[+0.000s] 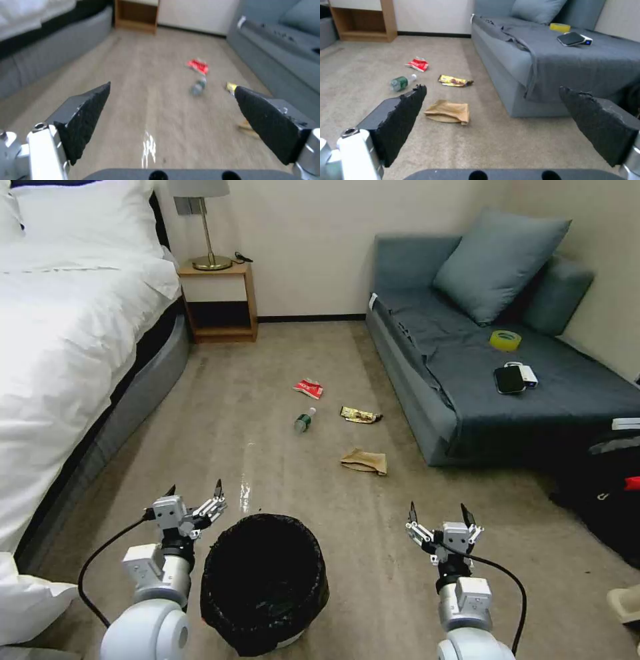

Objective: Pick up the trash bin, then pick up the garbage on the floor and place it into the trash bin.

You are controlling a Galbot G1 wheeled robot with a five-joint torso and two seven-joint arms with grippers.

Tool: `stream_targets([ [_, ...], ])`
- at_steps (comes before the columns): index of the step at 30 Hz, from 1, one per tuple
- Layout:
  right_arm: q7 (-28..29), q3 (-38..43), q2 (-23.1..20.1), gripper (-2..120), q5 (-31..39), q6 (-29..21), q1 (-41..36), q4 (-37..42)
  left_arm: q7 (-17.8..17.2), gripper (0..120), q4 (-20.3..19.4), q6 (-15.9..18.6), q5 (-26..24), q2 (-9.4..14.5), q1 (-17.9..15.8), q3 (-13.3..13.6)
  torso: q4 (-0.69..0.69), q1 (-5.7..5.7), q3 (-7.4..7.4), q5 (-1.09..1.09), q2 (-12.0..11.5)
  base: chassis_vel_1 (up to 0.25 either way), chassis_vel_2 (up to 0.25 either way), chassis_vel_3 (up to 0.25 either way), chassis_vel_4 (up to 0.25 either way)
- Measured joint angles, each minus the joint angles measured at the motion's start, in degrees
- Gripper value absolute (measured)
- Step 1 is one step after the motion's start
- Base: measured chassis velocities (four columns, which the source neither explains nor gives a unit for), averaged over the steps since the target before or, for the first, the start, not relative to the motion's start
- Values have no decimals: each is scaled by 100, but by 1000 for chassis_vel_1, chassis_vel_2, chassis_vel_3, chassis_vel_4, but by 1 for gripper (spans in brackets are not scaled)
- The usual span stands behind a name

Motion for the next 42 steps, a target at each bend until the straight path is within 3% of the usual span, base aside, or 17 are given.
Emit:
stream_targets([
  [4,22,-10,-283,100,378,-168,19,112,-185,100,-110,733,-317,137,165,-1,0,0,0,1,0,0,0,0,0],
  [5,22,-10,-283,100,378,-168,19,112,-185,100,-110,733,-317,137,165,-1,0,0,0,1,0,0,0,0,0],
  [8,23,-8,-438,100,471,-179,18,155,-527,100,-51,1175,-719,227,294,81,0,0,0,1,0,0,0,0,0],
  [16,23,1,-469,100,505,-170,66,185,-682,100,227,1384,-886,344,509,139,1,0,0,1,0,0,0,0,0],
  [26,25,-66,-477,100,524,-102,165,60,-824,97,491,1552,-1070,227,508,241,0,0,0,1,0,0,0,0,0],
  [32,38,-35,-541,100,599,-63,221,-10,-840,77,705,1608,-1151,169,389,328,0,0,0,1,0,0,0,0,0],
  [35,38,-35,-541,100,599,-63,221,-10,-840,77,705,1608,-1151,169,389,328,0,0,0,1,0,0,0,0,0],
  [36,44,-13,-576,100,659,-64,277,-37,-851,64,800,1617,-1192,163,314,332,1,0,0,4,0,0,0,0,0],
  [42,124,-9,-585,100,734,-120,405,-109,-855,40,896,1675,-1304,169,231,330,2,0,-1,6,2,0,0,0,0],
])
